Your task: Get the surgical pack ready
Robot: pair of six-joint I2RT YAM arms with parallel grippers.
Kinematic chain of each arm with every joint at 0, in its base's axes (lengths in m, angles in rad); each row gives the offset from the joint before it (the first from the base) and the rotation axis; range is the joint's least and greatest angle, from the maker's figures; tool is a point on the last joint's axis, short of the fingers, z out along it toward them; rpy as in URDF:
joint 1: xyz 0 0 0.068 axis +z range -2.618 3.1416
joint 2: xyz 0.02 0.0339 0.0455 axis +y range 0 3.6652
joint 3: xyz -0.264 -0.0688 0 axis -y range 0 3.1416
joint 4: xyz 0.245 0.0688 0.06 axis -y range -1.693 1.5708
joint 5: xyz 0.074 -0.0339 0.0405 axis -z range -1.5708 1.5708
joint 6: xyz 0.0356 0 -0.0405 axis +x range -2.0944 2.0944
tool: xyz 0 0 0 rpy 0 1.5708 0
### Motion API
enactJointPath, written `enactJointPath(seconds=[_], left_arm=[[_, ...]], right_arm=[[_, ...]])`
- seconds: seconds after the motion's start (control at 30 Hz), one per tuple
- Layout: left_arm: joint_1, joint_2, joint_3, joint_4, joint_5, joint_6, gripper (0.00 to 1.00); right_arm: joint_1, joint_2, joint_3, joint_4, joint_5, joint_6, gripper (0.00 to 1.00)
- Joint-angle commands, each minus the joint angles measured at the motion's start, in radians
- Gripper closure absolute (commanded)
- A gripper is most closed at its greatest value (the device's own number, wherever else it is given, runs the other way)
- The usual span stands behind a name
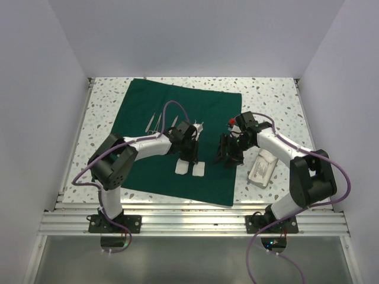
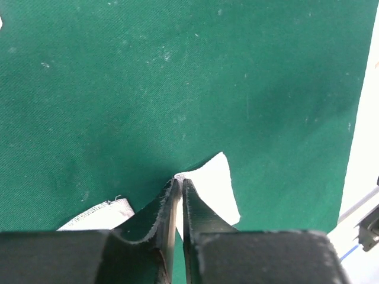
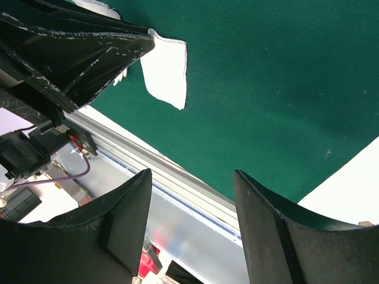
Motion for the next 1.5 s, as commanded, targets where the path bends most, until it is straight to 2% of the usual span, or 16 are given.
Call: enactJointPath(seconds=[0.0,0.1,0.23,0.5,0.83,1.1,1.47], left_arm=[[0.001,-0.022,-0.015,-0.022,-0.1,0.044,0.9],[0.0,-0.033,0.009,-0.036,-0.097,0.059,1.0],[0.0,-0.105,0.031,-0.045,-0.051,0.075,1.0],[0.0,-0.234,0.051,-0.163,0.03,0.096,1.0],[0.014,-0.243,0.095,-0.346,0.047,0.101,1.0],[0.053,-0.238,0.095,-0.337,0.037,0.118,1.0],[0.129,-0.192,0.069,-0.288,0.109,0.141,1.0]], right_arm=[[-0.004,-0.03,-0.004,-0.007,-0.015,-0.016,0.39],[-0.004,-0.03,-0.006,-0.005,-0.014,-0.015,0.39],[-0.004,-0.033,-0.006,-0.007,-0.015,-0.015,0.39],[-0.003,-0.03,-0.013,0.007,-0.023,-0.01,0.39],[-0.004,-0.033,-0.026,0.024,-0.029,0.004,0.39],[-0.003,-0.031,-0.027,0.024,-0.026,0.014,0.39],[-0.003,-0.027,-0.029,0.019,-0.021,0.016,0.39]])
